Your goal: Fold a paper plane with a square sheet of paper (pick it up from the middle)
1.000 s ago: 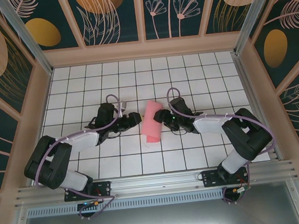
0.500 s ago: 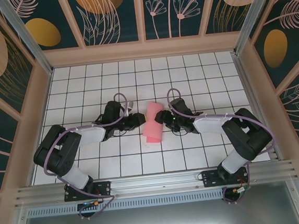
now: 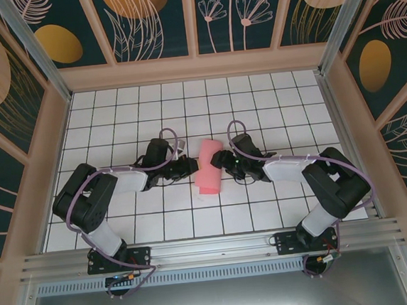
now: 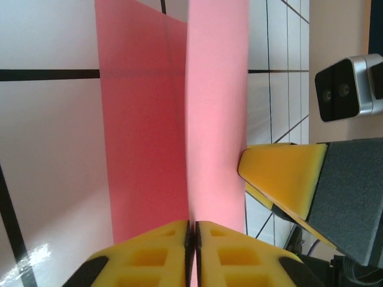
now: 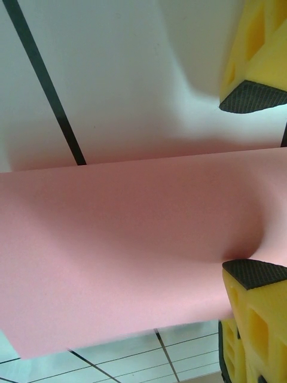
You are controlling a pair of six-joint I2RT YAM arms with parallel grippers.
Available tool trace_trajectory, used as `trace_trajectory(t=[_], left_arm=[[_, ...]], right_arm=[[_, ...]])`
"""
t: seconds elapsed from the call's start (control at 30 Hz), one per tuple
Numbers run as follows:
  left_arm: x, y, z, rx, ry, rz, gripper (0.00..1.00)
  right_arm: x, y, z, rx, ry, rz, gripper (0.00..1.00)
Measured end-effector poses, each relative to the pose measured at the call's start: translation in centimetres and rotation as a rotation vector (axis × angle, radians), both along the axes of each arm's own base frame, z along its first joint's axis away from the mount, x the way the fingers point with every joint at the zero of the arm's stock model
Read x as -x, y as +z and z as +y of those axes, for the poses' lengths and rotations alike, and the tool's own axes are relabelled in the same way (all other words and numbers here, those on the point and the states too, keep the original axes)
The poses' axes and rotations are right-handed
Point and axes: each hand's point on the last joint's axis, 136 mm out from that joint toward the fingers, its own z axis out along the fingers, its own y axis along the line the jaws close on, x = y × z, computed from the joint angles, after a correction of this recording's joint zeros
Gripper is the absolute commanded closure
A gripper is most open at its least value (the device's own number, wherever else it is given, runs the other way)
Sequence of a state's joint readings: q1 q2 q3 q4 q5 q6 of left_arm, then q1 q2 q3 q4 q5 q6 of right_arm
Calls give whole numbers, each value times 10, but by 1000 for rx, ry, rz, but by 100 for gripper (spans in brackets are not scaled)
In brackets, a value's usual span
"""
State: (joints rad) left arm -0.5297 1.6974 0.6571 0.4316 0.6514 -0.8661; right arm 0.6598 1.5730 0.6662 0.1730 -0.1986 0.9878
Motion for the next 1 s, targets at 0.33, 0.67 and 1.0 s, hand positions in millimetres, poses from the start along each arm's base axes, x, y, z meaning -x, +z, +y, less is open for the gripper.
trace_trajectory(t=[0.33, 0.67, 1.0], left_arm=[[-2, 2, -1, 5, 4, -5, 100], [0, 0, 1, 22, 30, 20, 98], [0, 2, 5, 17, 58, 9, 65]], right_arm=[[-1, 30, -2, -28, -6, -61, 34], [3, 13, -2, 12, 7, -18, 45], [-2, 2, 4, 107, 53, 6, 51]])
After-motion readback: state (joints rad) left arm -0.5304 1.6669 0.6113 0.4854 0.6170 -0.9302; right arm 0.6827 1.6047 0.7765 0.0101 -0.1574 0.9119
